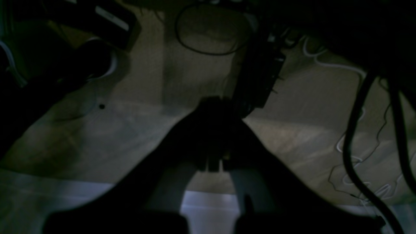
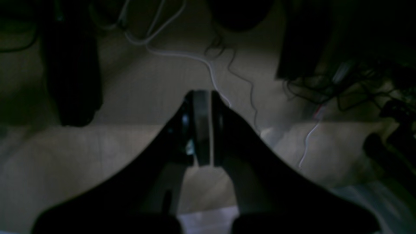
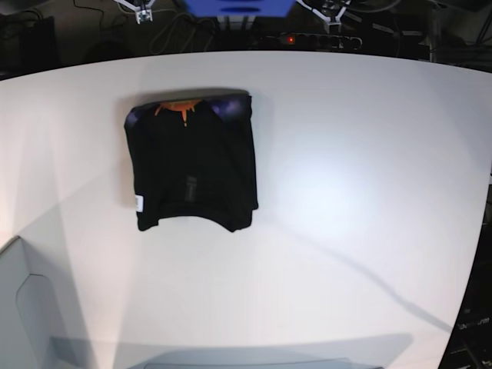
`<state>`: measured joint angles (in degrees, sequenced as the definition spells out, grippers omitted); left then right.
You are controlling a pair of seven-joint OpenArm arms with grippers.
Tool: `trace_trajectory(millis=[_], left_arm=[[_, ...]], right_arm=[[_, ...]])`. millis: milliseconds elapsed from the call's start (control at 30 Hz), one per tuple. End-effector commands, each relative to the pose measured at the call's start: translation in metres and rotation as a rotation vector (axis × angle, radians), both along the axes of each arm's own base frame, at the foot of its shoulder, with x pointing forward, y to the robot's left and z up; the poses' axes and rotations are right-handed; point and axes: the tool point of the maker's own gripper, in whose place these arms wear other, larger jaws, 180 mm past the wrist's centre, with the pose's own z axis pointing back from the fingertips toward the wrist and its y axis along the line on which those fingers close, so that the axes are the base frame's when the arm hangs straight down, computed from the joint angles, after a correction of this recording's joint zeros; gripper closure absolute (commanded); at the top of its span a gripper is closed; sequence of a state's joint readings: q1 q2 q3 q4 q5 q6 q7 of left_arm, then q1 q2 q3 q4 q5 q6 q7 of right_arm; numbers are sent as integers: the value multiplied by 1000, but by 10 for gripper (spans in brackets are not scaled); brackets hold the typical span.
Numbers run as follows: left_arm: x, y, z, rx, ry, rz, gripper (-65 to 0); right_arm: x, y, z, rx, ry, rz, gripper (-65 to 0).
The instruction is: Fold the T-shirt properly
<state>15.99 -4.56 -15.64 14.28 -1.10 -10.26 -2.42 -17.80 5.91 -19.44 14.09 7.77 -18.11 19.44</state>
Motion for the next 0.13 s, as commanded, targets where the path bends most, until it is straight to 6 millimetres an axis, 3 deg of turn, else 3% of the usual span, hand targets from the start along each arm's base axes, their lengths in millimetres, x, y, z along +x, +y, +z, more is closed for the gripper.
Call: trace_trajectory(millis=[0, 100], left_arm=[[-4, 3, 1, 9, 5, 0, 0], [7, 3, -1, 9, -11, -1, 0]], right_arm=[[-7, -3, 2, -27, 4, -3, 0], [0, 12, -1, -6, 1, -14, 0]])
